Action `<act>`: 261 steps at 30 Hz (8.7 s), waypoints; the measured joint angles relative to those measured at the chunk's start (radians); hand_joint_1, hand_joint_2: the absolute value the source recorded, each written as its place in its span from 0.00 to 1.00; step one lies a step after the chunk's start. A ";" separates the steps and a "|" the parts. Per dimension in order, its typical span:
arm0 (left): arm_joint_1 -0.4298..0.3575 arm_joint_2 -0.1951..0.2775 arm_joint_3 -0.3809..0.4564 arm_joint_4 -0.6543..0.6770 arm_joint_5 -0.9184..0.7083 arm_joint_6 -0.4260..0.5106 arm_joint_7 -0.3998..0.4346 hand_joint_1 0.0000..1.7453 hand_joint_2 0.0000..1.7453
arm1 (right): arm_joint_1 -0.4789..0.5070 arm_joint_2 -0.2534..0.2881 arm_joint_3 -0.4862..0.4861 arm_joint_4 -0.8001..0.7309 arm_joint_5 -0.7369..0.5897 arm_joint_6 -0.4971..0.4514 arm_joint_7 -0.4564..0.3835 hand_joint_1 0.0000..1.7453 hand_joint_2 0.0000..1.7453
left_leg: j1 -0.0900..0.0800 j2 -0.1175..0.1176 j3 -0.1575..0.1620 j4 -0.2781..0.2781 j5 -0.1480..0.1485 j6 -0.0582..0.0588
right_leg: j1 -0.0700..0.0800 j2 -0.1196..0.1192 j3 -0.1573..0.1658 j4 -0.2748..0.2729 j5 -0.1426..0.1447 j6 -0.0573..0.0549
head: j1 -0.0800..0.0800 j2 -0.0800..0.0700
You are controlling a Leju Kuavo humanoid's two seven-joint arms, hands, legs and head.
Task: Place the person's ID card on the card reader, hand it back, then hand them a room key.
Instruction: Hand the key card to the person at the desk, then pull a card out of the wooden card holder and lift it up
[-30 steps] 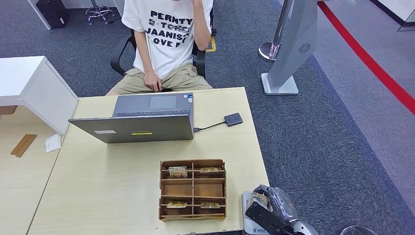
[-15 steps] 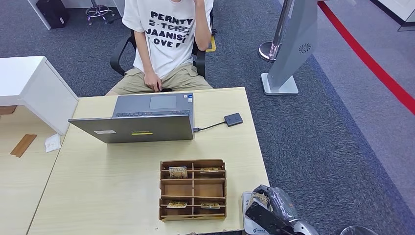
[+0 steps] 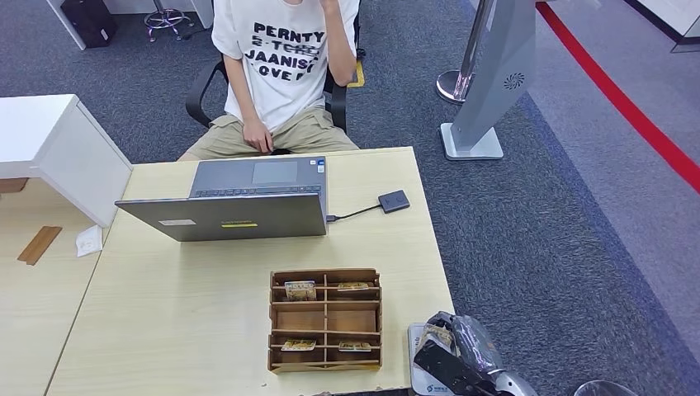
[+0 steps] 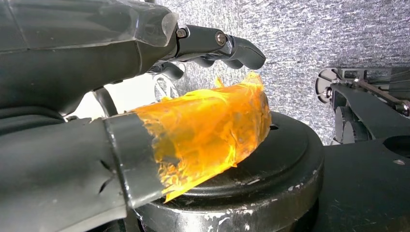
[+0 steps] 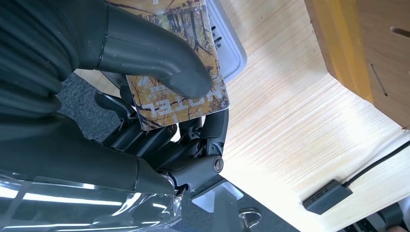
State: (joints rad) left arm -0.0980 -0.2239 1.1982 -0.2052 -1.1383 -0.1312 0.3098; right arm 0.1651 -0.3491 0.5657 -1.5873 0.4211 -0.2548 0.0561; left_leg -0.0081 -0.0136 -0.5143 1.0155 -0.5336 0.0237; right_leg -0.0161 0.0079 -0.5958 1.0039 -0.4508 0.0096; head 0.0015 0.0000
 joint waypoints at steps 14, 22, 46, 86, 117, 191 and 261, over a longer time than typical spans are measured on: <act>0.000 0.000 0.000 0.000 0.000 0.000 0.000 0.00 0.00 | 0.000 0.000 0.000 0.000 0.000 0.000 0.000 1.00 1.00 | 0.000 0.000 0.000 0.000 0.000 0.000 | 0.000 0.000 0.000 0.000 0.000 0.000 | 0.000 0.000; 0.000 0.000 0.000 0.000 0.000 0.002 0.000 0.00 0.00 | 0.000 0.000 0.000 0.000 0.000 0.000 0.000 1.00 1.00 | 0.000 0.000 0.000 0.000 0.000 0.000 | 0.000 0.000 0.000 0.000 0.000 0.000 | 0.000 0.000; 0.000 -0.002 0.000 0.000 0.014 0.018 -0.006 0.00 0.00 | 0.055 0.093 -0.063 -0.114 -0.058 -0.179 -0.159 1.00 1.00 | 0.000 0.000 0.000 0.000 0.000 0.000 | 0.000 0.000 0.000 0.000 0.000 0.000 | 0.000 0.000; -0.006 -0.001 -0.097 0.000 -0.138 -0.026 -0.026 0.00 0.00 | -0.573 0.244 0.006 -0.132 0.210 -0.049 -0.103 1.00 1.00 | 0.000 0.000 0.000 0.000 0.001 -0.001 | 0.000 0.001 0.000 0.001 0.000 -0.001 | 0.000 0.000; -0.035 -0.002 -0.181 0.000 -0.193 -0.048 0.008 0.00 0.00 | -0.852 0.496 0.138 0.281 0.597 -0.023 0.034 0.00 1.00 | 0.000 0.000 -0.001 0.000 0.001 -0.001 | 0.000 0.001 -0.002 0.001 0.000 -0.001 | 0.000 0.000; -0.004 0.008 -0.075 0.000 -0.055 -0.025 -0.025 0.00 0.00 | -0.091 0.217 0.100 -0.199 -0.754 0.896 -0.444 0.00 0.25 | 0.000 0.000 -0.002 0.000 -0.002 -0.002 | 0.000 0.001 -0.002 0.000 -0.002 -0.001 | 0.000 0.000; -0.005 0.003 -0.053 0.000 -0.074 -0.016 -0.016 0.00 0.00 | -0.242 0.189 0.319 -0.016 0.592 -0.300 -0.157 0.46 1.00 | 0.001 0.000 -0.003 0.000 -0.002 -0.002 | 0.000 0.001 -0.002 0.000 -0.002 -0.001 | 0.000 0.000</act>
State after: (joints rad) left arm -0.1029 -0.2209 1.1456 -0.2052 -1.2122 -0.1468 0.2934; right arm -0.0766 -0.1597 0.8848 -1.6038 1.0127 -0.5547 -0.1008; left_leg -0.0076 -0.0136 -0.5168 1.0152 -0.5353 0.0217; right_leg -0.0159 0.0087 -0.5980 1.0039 -0.4528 0.0086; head 0.0014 0.0000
